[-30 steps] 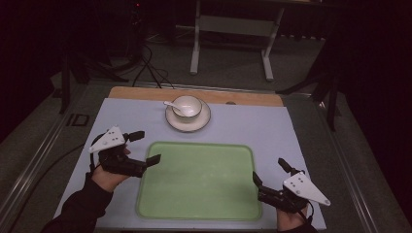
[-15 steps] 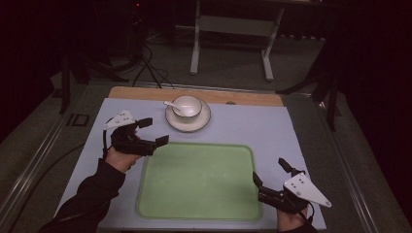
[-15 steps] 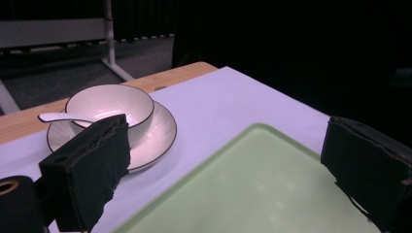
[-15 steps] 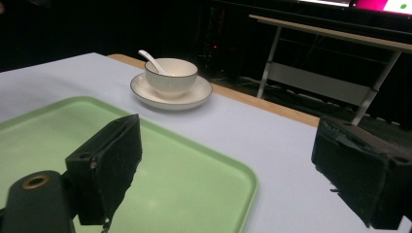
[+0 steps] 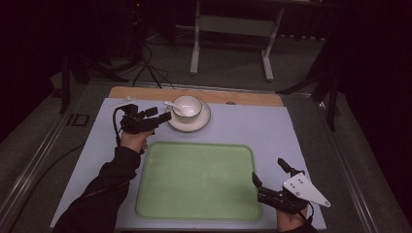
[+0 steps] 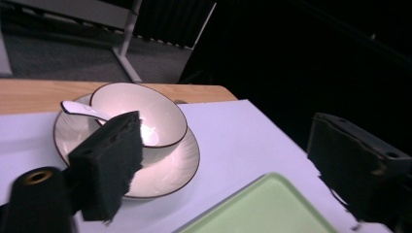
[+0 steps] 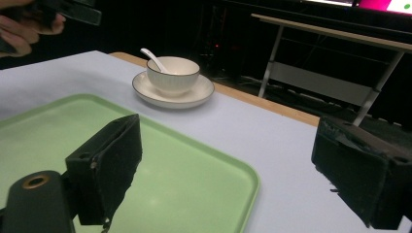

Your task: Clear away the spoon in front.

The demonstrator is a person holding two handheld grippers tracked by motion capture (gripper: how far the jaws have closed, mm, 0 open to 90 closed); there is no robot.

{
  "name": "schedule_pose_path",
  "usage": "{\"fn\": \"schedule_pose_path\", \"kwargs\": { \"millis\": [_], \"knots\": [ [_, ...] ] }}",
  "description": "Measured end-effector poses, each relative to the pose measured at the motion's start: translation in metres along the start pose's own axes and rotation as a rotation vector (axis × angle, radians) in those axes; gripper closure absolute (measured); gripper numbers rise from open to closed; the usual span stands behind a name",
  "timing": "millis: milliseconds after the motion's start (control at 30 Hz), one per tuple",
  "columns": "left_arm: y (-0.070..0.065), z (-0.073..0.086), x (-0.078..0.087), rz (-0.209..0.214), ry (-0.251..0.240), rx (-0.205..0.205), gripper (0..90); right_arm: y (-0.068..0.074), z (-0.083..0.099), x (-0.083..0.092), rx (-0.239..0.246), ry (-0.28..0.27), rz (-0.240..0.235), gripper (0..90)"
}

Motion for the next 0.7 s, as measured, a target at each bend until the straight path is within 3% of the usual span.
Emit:
{"fn": "schedule_pose_path", "kwargs": {
  "millis": [133, 200, 267, 400, 467, 533, 700],
  "knots": [
    [0.011, 0.001, -0.011, -0.027, -0.007, 0.060, 16.9, 0.000, 0.000, 0.000, 0.002, 0.001, -0.004, 10.8],
    [0.019, 0.004, -0.020, -0.064, 0.006, 0.085, 17.6, 0.000, 0.000, 0.000, 0.003, 0.003, -0.006, 10.8],
    [0.019, 0.004, -0.020, -0.064, 0.006, 0.085, 18.7, 0.000, 0.000, 0.000, 0.003, 0.003, -0.007, 10.8],
    [0.031, 0.006, -0.033, -0.131, -0.008, 0.114, 24.4, 0.000, 0.001, -0.001, 0.000, 0.007, -0.013, 10.8],
    [0.031, 0.006, -0.033, -0.131, -0.008, 0.114, 27.0, 0.000, 0.001, -0.001, -0.001, 0.007, -0.015, 10.8],
    [0.041, 0.009, -0.042, -0.159, -0.003, 0.160, 29.4, 0.000, 0.002, -0.001, -0.007, 0.010, -0.021, 10.8],
    [0.052, 0.010, -0.053, -0.204, -0.011, 0.188, 36.8, 0.000, 0.002, -0.001, -0.005, 0.010, -0.028, 10.8]
  ]
}}
Point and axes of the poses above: each handheld gripper's, and its own axes: x roughly backward along the jaws, z roughly out of its underside, y roughly to its left, the point moved 4 cm from there along -x, roughly forward along the jaws
